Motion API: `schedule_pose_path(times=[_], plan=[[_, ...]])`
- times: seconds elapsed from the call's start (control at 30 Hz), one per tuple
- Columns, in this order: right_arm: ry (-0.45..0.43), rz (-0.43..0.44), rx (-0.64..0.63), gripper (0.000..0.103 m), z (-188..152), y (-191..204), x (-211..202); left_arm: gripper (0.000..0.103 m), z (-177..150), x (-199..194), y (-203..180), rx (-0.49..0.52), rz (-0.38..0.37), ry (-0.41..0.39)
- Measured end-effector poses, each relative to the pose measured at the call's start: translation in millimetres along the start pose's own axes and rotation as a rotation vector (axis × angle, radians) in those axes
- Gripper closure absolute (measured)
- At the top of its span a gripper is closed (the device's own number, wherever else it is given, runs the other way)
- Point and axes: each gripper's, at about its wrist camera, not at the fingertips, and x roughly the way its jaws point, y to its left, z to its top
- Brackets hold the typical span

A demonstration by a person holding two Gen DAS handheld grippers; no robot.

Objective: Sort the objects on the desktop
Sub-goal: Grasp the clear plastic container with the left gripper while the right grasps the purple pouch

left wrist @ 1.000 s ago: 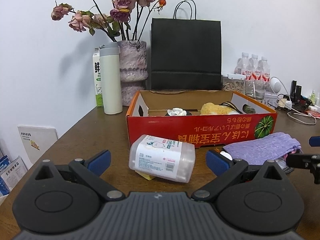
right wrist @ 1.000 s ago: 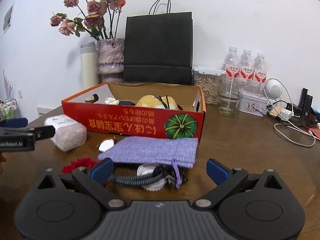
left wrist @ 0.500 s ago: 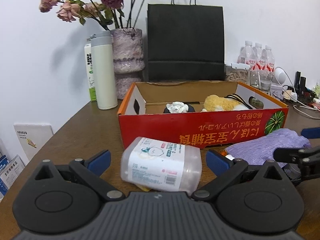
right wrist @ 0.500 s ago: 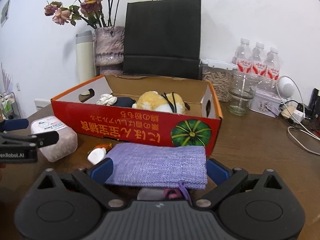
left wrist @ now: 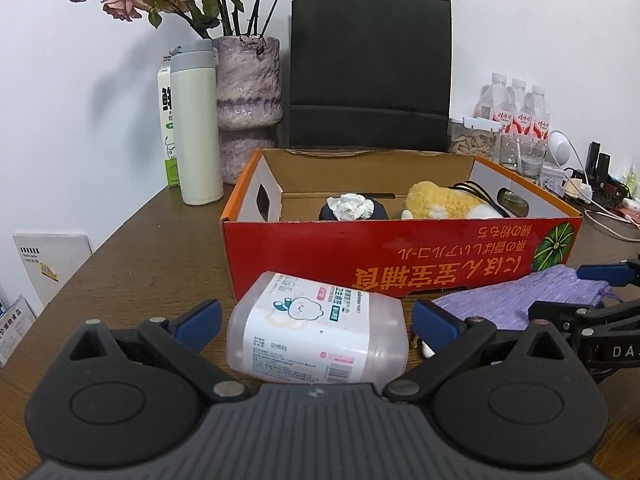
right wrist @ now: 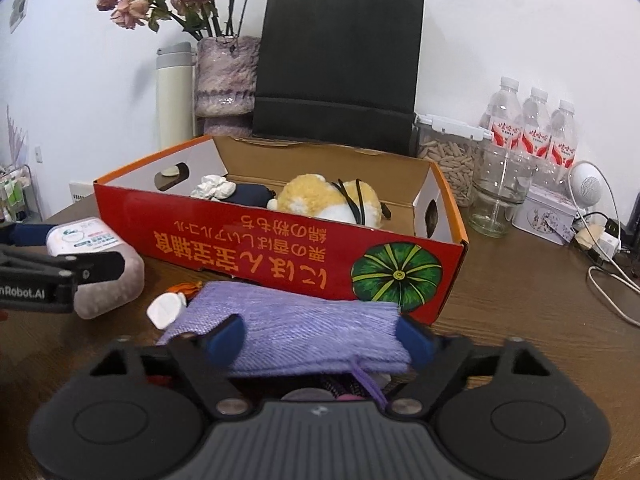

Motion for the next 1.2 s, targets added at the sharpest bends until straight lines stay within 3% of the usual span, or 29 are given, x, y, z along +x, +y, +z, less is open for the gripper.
schedule_pose_path(times=[0.13, 0.37, 0.5, 0.57, 0.63, 1.2], plan=[[-0.006, 0.000, -0.010, 0.060, -1.3, 0.6, -3.6, 0.000, -0.1, -1.9, -0.4, -0.001, 0.000, -0.009], [-0.023, 0.011, -0.037, 0.078, -3.0, 5.2, -9.3, 0.000, 0.2, -3.3, -1.1, 0.006, -0.004, -0.012], [-0.040, 0.022, -0.057, 0.082, -3.7, 10.0, -13.9, 0.002, 0.0, -4.3, -0.2, 0.004, -0.007, -0.013], [-0.049, 0.027, -0.058, 0.083, -3.5, 10.6, -16.6, 0.006, -0.5, -5.8, -0.6, 0.007, -0.012, -0.017], [-0.058, 0.034, -0.054, 0.084, -3.1, 9.7, -18.9, 0.017, -1.1, -7.1, -1.3, 0.009, -0.010, -0.019], [-0.168, 0.069, -0.008, 0.086, 6.4, 8.6, -53.0, 0.019, -1.2, -36.1, -5.9, -0.026, -0.007, -0.100]])
